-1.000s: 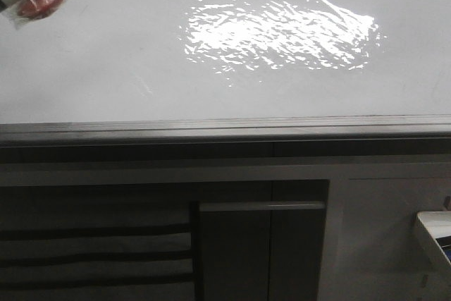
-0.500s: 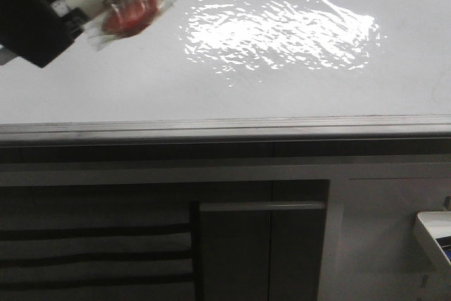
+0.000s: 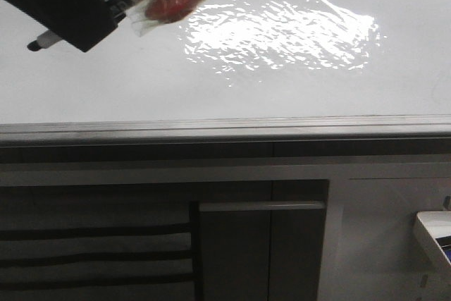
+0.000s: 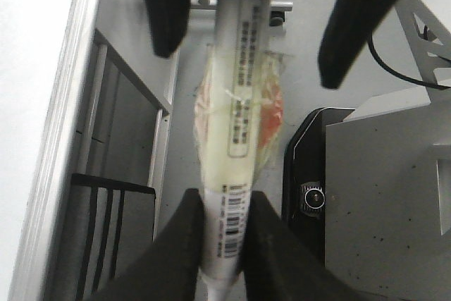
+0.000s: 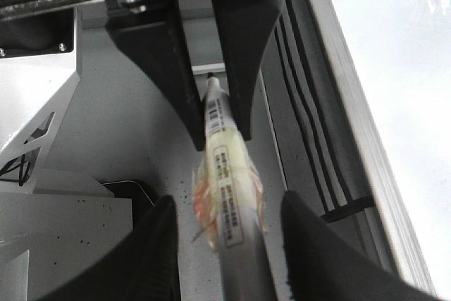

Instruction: Write number 9 on whiteboard

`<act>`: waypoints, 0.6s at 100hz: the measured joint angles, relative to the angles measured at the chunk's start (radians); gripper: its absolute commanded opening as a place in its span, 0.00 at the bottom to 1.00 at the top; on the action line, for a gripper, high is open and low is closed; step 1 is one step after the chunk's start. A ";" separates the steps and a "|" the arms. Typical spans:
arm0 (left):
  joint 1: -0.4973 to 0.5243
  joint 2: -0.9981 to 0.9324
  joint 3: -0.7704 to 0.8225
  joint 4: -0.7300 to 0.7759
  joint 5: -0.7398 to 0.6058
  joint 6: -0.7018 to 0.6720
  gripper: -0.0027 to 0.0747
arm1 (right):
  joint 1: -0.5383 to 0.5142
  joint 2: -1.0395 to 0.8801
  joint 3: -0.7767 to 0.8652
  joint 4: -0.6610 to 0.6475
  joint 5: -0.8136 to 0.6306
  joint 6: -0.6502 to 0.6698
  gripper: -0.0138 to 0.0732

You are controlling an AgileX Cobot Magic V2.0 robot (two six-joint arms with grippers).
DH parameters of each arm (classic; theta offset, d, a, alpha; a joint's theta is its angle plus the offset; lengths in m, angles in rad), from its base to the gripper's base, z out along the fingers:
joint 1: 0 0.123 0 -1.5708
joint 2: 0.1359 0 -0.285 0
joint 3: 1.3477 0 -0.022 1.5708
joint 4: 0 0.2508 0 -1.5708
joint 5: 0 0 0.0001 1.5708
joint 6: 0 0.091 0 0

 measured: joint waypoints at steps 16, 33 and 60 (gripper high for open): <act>0.000 0.000 0.000 0.000 0.000 0.000 0.01 | 0.000 0.000 0.000 0.002 0.000 -0.002 0.38; 0.000 0.000 0.000 0.000 0.000 0.000 0.01 | 0.000 0.000 0.000 0.002 0.000 -0.002 0.37; 0.000 0.000 0.000 0.000 0.000 0.000 0.01 | 0.000 0.017 -0.002 0.002 0.000 -0.002 0.37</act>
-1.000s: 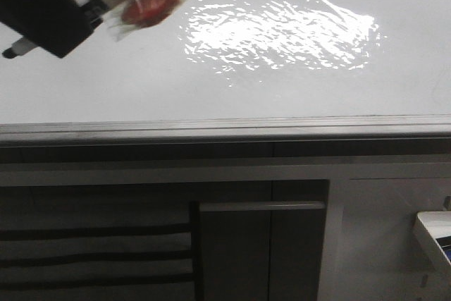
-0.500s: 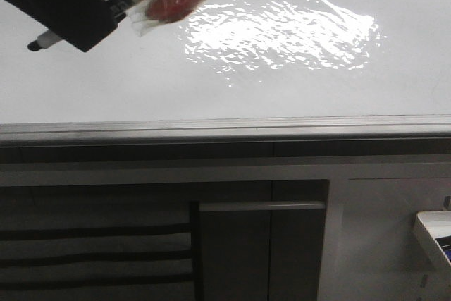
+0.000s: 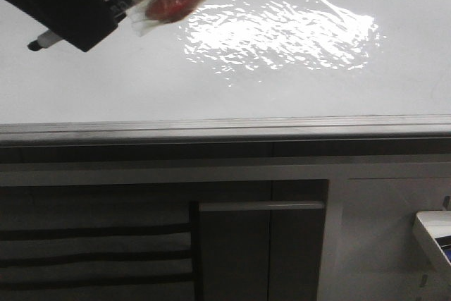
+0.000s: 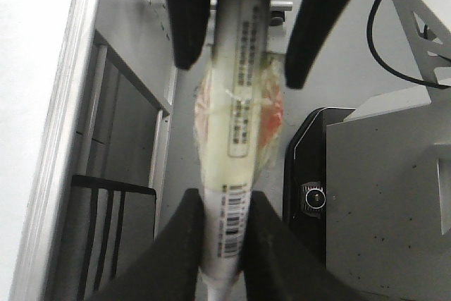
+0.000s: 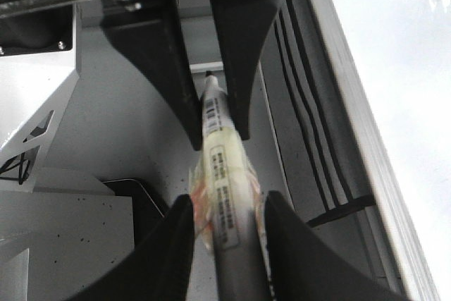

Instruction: Write number 9 on whiteboard

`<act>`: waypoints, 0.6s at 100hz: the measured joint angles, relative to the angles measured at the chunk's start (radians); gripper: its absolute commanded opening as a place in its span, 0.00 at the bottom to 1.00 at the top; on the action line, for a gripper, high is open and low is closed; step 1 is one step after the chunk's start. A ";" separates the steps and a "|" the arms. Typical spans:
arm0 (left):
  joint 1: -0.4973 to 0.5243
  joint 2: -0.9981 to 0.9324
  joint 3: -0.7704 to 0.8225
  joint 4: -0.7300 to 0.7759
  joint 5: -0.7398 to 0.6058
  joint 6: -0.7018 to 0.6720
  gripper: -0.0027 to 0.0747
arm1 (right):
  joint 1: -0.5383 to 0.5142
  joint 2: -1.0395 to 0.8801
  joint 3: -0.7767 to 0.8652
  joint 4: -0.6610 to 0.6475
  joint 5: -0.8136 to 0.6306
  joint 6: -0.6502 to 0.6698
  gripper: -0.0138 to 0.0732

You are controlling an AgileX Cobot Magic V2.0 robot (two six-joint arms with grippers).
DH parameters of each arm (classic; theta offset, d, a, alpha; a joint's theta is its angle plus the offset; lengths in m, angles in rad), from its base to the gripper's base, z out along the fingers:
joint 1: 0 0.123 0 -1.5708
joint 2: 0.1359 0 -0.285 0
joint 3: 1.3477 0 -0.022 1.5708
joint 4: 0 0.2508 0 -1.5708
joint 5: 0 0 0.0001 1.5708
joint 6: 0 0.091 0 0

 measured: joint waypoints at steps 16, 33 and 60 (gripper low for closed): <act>0.000 0.000 0.000 0.000 0.000 0.000 0.01 | 0.000 0.017 0.000 0.000 0.000 0.000 0.37; 0.000 0.000 0.000 0.003 -0.002 0.000 0.01 | 0.000 0.017 0.000 0.000 0.000 0.000 0.37; 0.000 0.000 0.000 0.017 -0.002 0.007 0.01 | 0.000 0.017 0.000 0.000 0.000 0.000 0.26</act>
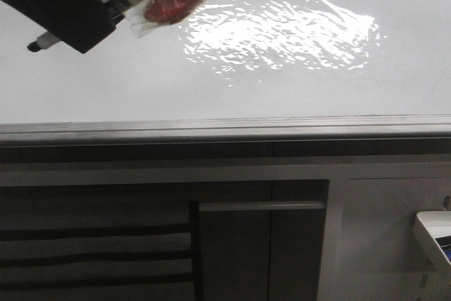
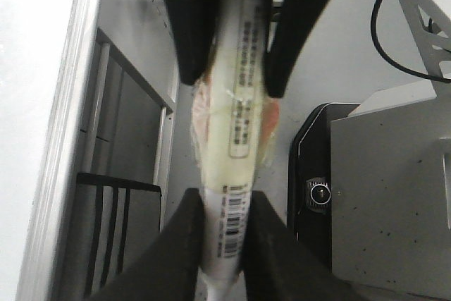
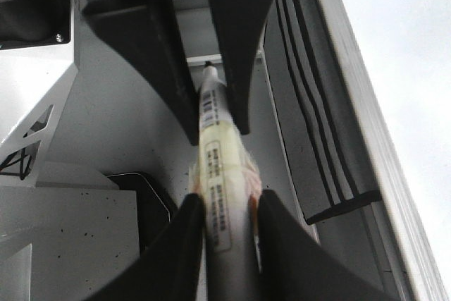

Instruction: Write number 9 on whiteboard

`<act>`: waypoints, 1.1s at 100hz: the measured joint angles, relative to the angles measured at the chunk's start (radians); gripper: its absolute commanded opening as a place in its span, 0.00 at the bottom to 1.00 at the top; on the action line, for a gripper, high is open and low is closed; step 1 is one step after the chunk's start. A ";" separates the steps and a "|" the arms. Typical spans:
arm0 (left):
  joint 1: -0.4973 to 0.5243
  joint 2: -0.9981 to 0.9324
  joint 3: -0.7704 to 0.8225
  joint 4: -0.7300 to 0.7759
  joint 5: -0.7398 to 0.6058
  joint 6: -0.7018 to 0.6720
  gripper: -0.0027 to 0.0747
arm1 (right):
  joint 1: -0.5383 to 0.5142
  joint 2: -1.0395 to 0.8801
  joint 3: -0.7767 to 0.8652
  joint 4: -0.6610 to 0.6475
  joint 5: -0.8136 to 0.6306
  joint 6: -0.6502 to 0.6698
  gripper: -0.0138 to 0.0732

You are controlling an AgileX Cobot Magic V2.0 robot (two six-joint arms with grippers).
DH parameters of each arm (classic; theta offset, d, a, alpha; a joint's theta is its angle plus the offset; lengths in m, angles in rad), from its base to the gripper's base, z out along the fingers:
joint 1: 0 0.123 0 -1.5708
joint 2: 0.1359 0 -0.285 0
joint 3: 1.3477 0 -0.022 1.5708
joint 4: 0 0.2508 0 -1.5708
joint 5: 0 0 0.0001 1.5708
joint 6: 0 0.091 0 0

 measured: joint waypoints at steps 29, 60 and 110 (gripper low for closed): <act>0.000 0.000 0.000 0.009 0.000 0.018 0.01 | 0.000 0.000 0.000 0.017 0.012 -0.002 0.12; -0.006 0.000 -0.014 0.018 -0.021 0.003 0.38 | 0.000 0.000 -0.002 0.013 0.007 0.002 0.09; -0.006 -0.306 0.111 0.327 -0.210 -0.542 0.43 | -0.205 -0.215 0.128 -0.401 -0.070 0.753 0.11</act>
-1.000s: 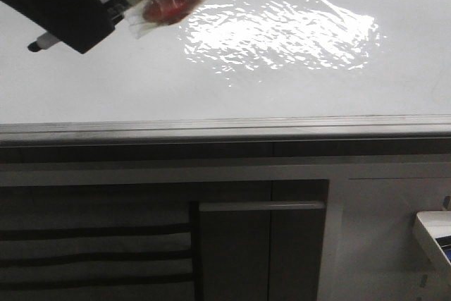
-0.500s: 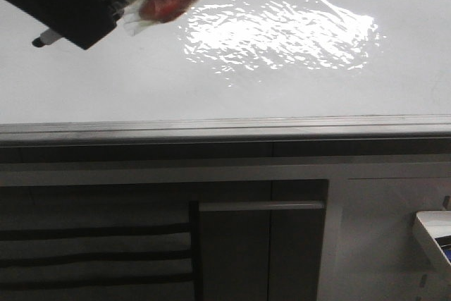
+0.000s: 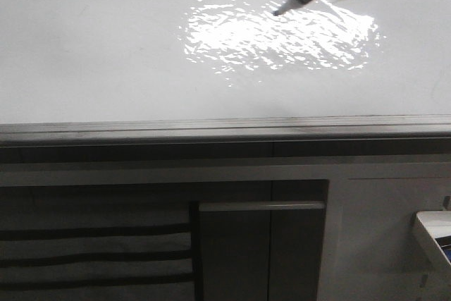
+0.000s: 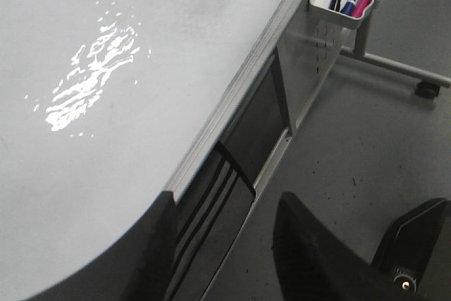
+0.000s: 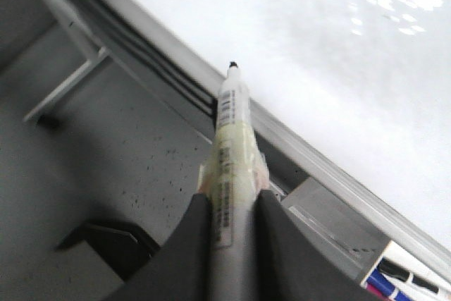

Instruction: Write number 9 on whiteboard

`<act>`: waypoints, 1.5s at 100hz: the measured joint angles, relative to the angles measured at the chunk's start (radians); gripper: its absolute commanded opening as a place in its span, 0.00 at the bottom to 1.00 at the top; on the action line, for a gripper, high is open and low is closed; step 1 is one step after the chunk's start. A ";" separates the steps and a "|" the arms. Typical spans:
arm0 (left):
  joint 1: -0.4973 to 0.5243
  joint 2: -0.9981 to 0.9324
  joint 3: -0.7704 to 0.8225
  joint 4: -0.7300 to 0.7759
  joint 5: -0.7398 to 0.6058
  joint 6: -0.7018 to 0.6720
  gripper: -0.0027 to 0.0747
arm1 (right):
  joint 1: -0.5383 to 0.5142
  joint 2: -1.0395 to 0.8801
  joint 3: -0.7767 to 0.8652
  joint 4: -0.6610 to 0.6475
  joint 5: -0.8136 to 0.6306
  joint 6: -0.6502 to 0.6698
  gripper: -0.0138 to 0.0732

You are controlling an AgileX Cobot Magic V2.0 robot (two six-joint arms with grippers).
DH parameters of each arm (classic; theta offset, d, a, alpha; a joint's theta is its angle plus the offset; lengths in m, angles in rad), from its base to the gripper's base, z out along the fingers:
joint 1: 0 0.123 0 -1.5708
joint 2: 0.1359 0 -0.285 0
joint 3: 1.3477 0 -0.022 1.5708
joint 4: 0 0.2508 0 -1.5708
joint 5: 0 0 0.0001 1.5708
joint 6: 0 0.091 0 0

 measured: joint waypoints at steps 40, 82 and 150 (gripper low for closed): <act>0.000 -0.143 0.228 0.054 -0.210 -0.188 0.41 | -0.154 -0.041 0.185 0.105 -0.222 0.007 0.11; 0.185 -0.031 0.188 0.054 -0.141 -0.229 0.41 | -0.147 0.109 0.067 0.149 -0.156 -0.004 0.11; 0.197 -0.018 0.181 0.054 -0.182 -0.226 0.41 | -0.143 0.260 -0.070 0.174 -0.095 -0.022 0.11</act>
